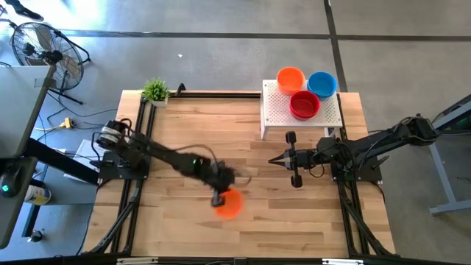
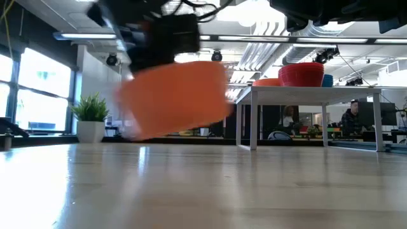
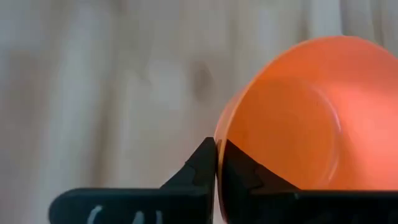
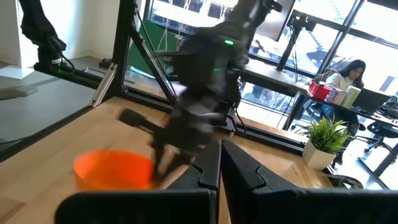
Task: Pick & Place Mini bowls
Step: Stack the orange bowl on top of the orange bowl on the shelf
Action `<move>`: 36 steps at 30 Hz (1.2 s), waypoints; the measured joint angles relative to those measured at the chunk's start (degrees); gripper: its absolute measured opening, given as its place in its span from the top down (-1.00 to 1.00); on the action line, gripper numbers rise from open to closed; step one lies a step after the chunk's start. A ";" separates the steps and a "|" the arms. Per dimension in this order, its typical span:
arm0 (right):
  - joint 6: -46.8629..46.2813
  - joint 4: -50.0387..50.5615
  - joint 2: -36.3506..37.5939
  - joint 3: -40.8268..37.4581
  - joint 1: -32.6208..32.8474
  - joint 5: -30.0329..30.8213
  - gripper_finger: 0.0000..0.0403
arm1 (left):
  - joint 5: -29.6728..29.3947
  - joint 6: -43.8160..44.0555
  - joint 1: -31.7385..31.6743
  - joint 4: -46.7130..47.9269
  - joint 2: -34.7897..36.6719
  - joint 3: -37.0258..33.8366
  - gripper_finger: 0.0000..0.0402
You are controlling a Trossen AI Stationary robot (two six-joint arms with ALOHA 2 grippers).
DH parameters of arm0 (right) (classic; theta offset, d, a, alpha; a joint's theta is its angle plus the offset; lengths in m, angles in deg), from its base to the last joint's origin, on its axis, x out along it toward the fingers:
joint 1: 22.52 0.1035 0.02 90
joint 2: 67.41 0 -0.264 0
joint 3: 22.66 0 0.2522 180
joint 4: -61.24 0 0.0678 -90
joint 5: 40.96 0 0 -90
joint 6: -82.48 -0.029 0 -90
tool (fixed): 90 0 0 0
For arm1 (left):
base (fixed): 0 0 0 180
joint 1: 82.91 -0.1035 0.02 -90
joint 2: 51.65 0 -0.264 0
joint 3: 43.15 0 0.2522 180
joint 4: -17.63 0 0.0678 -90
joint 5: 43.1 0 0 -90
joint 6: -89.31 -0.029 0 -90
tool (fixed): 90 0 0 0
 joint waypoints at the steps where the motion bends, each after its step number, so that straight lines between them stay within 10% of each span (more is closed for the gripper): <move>1: -0.01 0.00 0.00 0.00 0.00 0.00 0.99 | -0.35 -0.61 -1.83 -2.20 0.00 0.00 0.97; 17: 0.12 0.96 0.00 0.00 0.00 0.61 0.99 | 4.43 -3.87 -21.73 -21.12 -9.81 0.96 0.99; 36: 0.73 2.21 -0.02 0.00 0.00 2.40 1.00 | 3.05 -9.22 -24.52 -19.41 -12.28 3.08 0.68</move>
